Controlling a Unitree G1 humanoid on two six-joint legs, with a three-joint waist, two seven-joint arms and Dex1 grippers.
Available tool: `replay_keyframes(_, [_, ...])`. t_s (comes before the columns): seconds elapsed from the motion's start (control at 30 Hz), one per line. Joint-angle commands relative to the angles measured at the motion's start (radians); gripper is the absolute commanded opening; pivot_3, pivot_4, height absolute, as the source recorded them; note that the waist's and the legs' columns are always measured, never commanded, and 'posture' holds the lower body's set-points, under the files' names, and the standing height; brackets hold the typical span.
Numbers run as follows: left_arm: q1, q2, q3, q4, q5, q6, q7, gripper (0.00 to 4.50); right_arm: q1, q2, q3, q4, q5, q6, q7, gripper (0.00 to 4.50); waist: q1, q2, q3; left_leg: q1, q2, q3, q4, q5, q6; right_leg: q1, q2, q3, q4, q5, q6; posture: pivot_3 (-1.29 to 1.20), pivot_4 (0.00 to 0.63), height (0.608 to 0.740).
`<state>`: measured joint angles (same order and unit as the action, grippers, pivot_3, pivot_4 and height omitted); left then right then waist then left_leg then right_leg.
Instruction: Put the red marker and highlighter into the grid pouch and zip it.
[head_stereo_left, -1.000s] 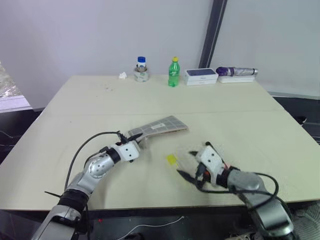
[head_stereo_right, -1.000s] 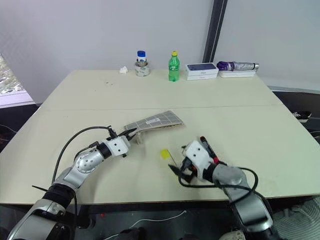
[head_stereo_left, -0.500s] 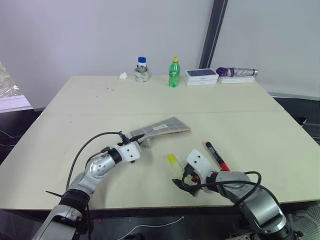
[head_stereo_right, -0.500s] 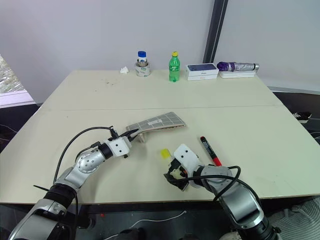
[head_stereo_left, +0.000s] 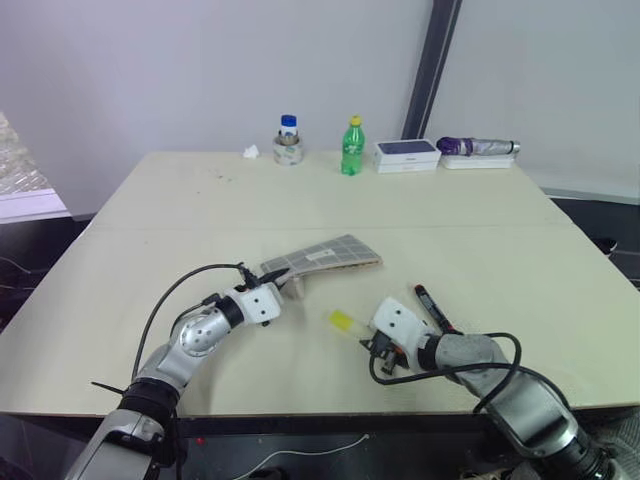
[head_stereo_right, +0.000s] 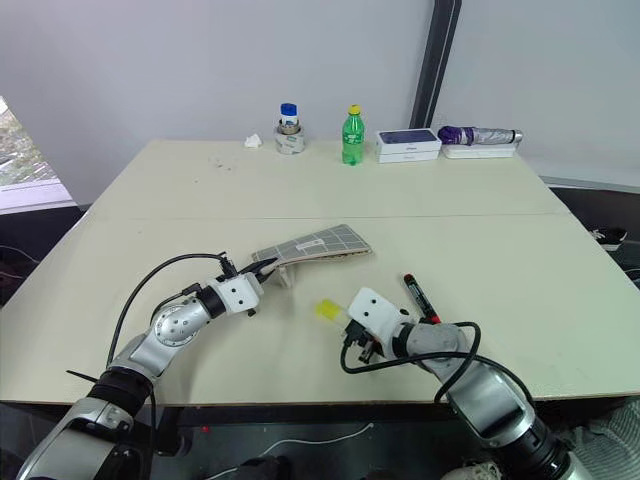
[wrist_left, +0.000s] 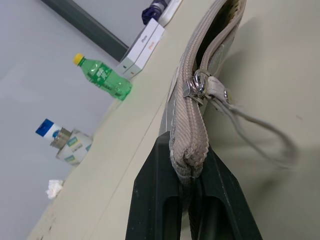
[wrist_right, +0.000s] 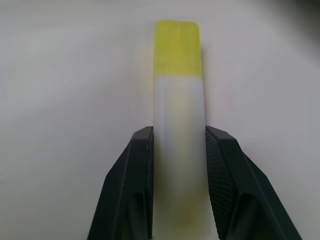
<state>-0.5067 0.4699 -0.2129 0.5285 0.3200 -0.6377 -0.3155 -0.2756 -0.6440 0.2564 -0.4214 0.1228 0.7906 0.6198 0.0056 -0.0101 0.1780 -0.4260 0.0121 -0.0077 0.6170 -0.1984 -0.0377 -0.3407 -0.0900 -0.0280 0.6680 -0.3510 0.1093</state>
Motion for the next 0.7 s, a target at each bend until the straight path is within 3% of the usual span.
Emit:
replay_keyframes(0.03, [-0.003,0.0,0.008,-0.01,-0.043,-0.011,-0.032,0.0,-0.04,-0.015,-0.084,0.012,0.038,-0.101,0.052,0.86,0.002,0.0,0.0,0.0,0.0,0.0,0.0,0.0,0.0,0.0,0.0,0.0,0.0,0.0,0.0,0.0,0.15,0.74])
replay_keyframes(0.33, [-0.005,-0.017,0.012,-0.015,-0.059,-0.008,-0.063,0.0,-0.112,-0.039,-0.107,0.182,-0.01,-0.22,0.074,0.86,0.005,0.0,0.0,-0.001,0.0,0.001,-0.001,0.0,0.0,-0.001,0.0,0.0,-0.001,0.0,0.0,0.0,0.15,0.74])
replay_keyframes(0.7, [0.0,-0.013,0.0,-0.029,-0.04,-0.016,-0.082,0.0,-0.223,0.024,-0.096,0.262,-0.021,-0.218,0.074,0.86,0.004,0.0,0.0,-0.001,0.0,0.001,-0.001,0.0,0.0,-0.001,0.0,0.0,-0.001,0.0,0.0,0.0,0.15,0.74])
